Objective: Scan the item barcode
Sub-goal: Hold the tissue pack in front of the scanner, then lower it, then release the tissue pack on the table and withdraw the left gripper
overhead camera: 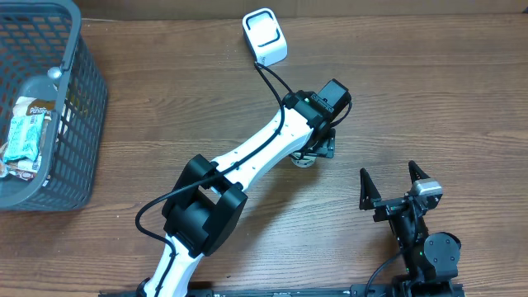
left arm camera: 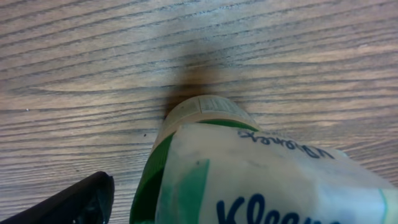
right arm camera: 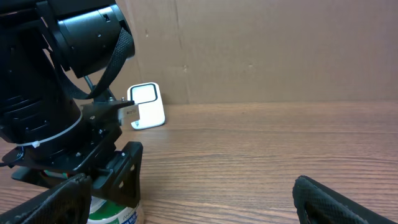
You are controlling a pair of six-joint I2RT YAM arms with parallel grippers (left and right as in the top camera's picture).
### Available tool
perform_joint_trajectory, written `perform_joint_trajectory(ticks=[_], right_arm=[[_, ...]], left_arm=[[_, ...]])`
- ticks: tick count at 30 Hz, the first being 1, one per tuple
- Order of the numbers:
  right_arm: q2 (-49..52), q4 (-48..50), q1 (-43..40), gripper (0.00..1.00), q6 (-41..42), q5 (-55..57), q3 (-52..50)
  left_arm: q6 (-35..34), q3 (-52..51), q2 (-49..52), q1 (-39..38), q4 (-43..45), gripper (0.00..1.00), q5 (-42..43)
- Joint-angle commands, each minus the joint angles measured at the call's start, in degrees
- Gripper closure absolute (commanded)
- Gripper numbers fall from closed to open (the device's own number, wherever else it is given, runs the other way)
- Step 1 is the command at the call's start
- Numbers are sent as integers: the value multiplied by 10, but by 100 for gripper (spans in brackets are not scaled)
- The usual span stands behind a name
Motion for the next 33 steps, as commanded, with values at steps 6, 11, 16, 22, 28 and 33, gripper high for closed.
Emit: perform_joint_trajectory(ticks=[6,11,16,22,28,33], right_arm=[[-5,2,-2,0,4,5,-6],[-5,2,-2,0,4,5,-6],[-5,2,-2,0,4,5,-6],[-5,2,-2,0,4,5,-6],[-5,2,-2,0,4,5,-6],[-5,2,-2,0,4,5,-6]], left_arm=[[37,25,-17,0,-7,1,1],[56,28,-47,0,-12,0,1],[74,28,-86,3,-13,0,-7],[151,34,-175,22,-19,4,-14],[242,58,-286,70,-34,23,-54],[251,61,-378,143,-49,39,-116]])
